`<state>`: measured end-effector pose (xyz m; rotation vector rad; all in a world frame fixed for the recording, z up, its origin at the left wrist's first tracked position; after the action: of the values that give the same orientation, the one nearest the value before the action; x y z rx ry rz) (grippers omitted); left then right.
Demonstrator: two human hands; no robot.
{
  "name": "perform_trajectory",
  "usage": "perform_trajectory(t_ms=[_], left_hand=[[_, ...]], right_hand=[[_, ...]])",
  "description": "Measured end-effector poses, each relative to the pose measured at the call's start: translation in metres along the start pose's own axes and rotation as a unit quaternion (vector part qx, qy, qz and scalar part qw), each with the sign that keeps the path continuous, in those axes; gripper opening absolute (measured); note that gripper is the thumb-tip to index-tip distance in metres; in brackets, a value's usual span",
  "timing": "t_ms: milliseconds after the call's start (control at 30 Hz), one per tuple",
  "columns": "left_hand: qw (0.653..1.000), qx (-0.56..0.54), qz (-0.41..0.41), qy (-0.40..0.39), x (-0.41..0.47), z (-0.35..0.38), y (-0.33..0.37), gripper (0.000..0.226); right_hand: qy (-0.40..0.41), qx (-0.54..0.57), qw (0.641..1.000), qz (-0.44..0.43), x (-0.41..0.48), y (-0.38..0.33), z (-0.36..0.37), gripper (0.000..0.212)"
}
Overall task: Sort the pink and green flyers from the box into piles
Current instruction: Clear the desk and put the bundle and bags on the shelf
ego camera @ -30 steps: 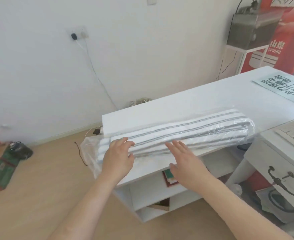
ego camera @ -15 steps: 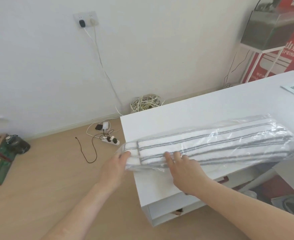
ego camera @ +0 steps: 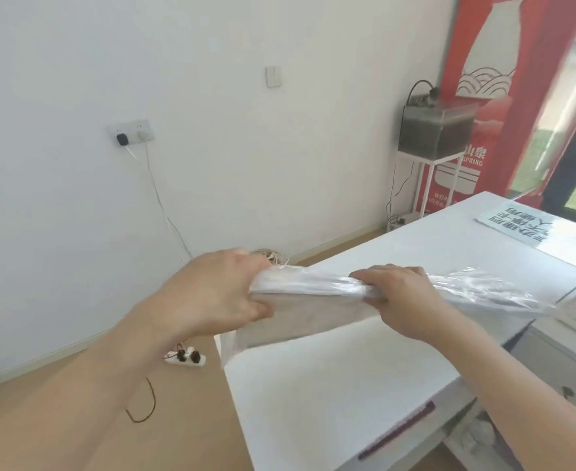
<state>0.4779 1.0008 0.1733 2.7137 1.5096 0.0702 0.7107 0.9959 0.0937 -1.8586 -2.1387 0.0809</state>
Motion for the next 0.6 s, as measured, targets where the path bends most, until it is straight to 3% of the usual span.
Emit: perform_trajectory(t_ms=[67, 133, 267, 367, 433, 500, 600], left_hand=[[0.997, -0.063, 0.021, 0.047, 0.005, -0.011, 0.011, 0.018], [0.98, -0.19, 0.012, 0.06, 0.011, -0.014, 0.022, 0.023], [0.877, -0.473, -0.059, 0.06, 0.01, 0.0, 0.032, 0.023], [0.807, -0.56, -0.175, 0.058, -0.005, 0.054, 0.009, 0.031], [0.756, -0.601, -0.256, 0.033, -0.026, 0.1, -0.005, 0.034], [0.726, -0.61, -0.318, 0.002, -0.045, 0.136, -0.011, 0.022], [0.719, -0.606, -0.341, -0.008, -0.064, 0.16, -0.014, 0.027]], right_hand=[[-0.065, -0.05, 0.997, -0.005, 0.012, 0.006, -0.035, 0.034], [-0.085, -0.087, 0.993, -0.005, 0.025, 0.012, -0.07, 0.032], [-0.039, -0.144, 0.988, -0.029, 0.054, 0.006, -0.095, 0.038], [0.03, -0.133, 0.99, -0.038, 0.048, -0.001, -0.054, 0.07], [0.026, -0.08, 0.996, -0.011, 0.027, 0.002, -0.007, 0.075], [-0.081, -0.044, 0.996, -0.002, 0.001, 0.001, 0.052, 0.065], [-0.277, 0.0, 0.961, -0.024, -0.035, -0.013, 0.116, 0.067]])
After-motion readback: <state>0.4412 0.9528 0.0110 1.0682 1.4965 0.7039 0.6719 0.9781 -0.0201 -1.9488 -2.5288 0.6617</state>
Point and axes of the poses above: each hand's wrist, its own x-axis towards the middle knuckle, its own z-axis out of the palm, y = z × x, the point moved 5 cm from there along x, towards the middle knuckle, and after that the axes turned 2 degrees about z, right-handed, at the moved point
